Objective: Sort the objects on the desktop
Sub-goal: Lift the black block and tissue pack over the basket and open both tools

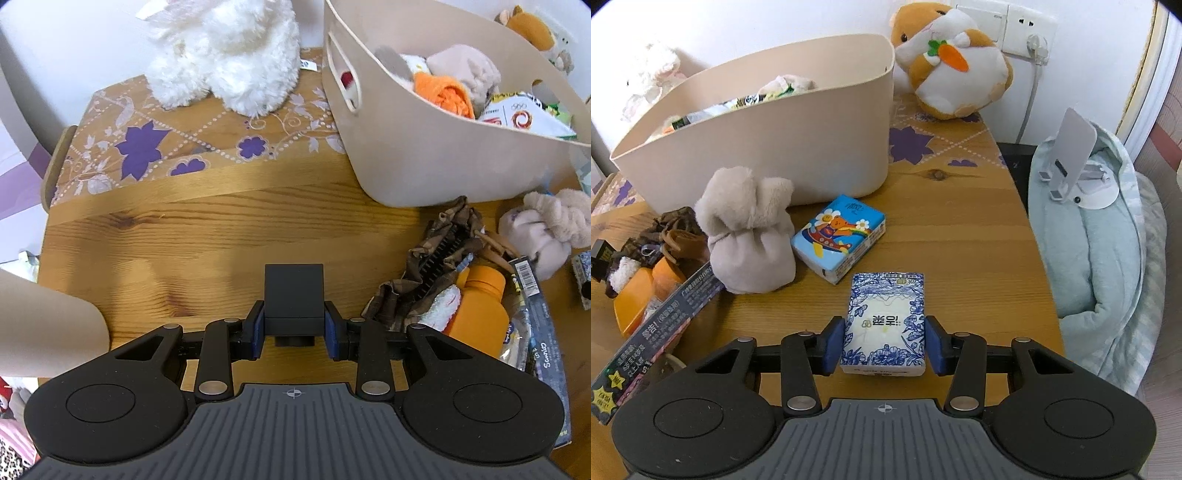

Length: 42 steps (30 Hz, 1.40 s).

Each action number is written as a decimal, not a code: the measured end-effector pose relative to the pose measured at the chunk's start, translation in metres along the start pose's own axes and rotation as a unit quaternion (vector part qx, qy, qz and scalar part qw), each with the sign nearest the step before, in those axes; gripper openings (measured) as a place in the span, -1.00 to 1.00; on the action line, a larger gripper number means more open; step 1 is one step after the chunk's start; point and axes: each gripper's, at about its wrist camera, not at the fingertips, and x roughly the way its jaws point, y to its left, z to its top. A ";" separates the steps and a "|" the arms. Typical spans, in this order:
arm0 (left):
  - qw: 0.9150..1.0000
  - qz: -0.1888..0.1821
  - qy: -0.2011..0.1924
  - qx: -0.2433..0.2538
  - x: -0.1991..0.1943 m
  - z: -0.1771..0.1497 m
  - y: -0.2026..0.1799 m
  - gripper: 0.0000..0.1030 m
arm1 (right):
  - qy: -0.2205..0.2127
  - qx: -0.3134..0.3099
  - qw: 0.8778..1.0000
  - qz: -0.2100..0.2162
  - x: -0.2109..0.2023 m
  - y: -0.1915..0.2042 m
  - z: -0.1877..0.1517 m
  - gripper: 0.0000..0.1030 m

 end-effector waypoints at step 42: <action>0.986 -0.048 -0.160 0.026 -0.099 0.116 -0.058 -0.38 | -0.184 -0.096 0.977 0.056 -0.089 0.038 0.158 -0.17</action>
